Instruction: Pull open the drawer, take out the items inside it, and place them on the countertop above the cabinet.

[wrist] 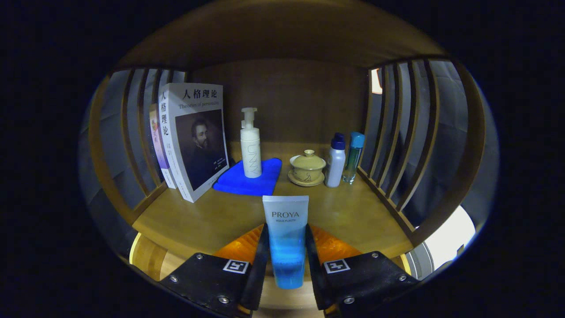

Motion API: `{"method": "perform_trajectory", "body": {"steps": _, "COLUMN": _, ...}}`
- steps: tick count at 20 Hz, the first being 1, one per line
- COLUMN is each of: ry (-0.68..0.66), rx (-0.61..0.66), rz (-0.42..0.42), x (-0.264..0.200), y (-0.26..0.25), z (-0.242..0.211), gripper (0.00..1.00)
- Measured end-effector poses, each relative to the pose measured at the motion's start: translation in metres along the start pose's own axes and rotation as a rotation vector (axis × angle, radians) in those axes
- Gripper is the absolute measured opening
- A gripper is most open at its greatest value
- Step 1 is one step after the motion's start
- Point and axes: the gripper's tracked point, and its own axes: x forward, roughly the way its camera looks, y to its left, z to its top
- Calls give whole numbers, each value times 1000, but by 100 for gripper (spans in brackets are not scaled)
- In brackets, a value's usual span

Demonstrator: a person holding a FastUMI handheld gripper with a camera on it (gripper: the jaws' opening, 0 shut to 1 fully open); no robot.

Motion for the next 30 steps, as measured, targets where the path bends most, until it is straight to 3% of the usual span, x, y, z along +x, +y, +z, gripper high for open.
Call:
{"method": "perform_trajectory", "body": {"steps": 7, "ry": 11, "rx": 0, "rz": 11, "x": 26, "y": -13, "z": -9, "gripper": 55}}
{"method": "perform_trajectory", "body": {"steps": 12, "ry": -73, "rx": 60, "rz": 19, "x": 14, "y": -16, "z": -3, "gripper": 95}}
{"method": "perform_trajectory", "body": {"steps": 22, "ry": -331, "rx": -4, "rz": -37, "x": -94, "y": -28, "z": 19, "gripper": 94}}
{"method": "perform_trajectory", "body": {"steps": 30, "ry": -455, "rx": 105, "rz": -39, "x": -178, "y": -21, "z": 1, "gripper": 94}}
